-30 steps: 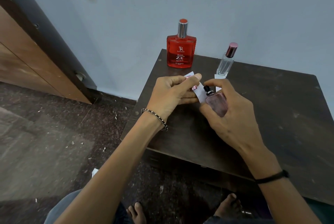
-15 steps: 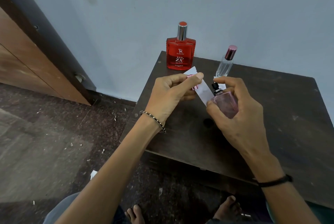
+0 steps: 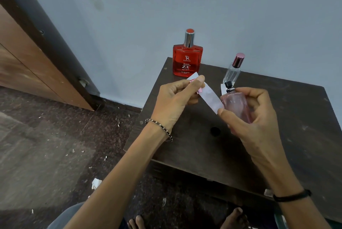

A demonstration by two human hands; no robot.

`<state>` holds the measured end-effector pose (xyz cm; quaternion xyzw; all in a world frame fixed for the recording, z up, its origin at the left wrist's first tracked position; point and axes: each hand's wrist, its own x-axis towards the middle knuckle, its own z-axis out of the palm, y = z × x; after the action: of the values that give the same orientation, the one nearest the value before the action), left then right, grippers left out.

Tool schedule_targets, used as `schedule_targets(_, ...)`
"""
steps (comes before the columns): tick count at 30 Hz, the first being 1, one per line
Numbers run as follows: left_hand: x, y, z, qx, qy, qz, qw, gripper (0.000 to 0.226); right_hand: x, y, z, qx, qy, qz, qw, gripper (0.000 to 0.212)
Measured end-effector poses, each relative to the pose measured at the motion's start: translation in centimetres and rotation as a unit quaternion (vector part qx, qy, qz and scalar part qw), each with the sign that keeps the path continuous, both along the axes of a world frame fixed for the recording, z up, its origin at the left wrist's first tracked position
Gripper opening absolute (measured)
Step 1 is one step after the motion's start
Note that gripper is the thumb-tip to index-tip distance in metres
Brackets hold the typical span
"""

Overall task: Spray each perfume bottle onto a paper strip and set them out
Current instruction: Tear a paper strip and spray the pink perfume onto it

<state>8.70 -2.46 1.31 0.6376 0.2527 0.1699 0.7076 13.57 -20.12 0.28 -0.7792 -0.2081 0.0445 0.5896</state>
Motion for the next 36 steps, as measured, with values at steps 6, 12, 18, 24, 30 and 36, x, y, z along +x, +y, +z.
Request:
schedule_targets(6,0.1,0.1,0.2,-0.035,0.0,0.011,0.999,0.034,-0.7,0.0,0.3,-0.018,-0.112,0.02,0.993,0.058)
schedule_targets(12,0.0,0.4,0.5,-0.109,-0.026,0.027,0.993,0.036,-1.6,0.7,0.1,-0.066,-0.148,0.031,0.986,0.062)
schedule_targets(18,0.0,0.4,0.5,-0.09,-0.012,0.023,0.996,0.034,-2.5,1.6,0.3,-0.042,-0.119,0.0,0.992,0.047)
schedule_targets(24,0.1,0.5,0.4,-0.077,-0.004,0.01,0.997,0.03,-2.7,1.7,0.2,-0.024,-0.118,-0.027,0.992,0.045)
schedule_targets(30,0.1,-0.2,0.1,-0.061,0.009,-0.022,0.998,0.031,-2.9,1.8,-0.2,-0.01,-0.114,-0.032,0.993,0.042)
schedule_targets(36,0.2,-0.6,0.2,-0.049,0.035,-0.012,0.998,0.035,-3.5,2.3,-0.3,-0.015,-0.106,-0.049,0.993,0.036)
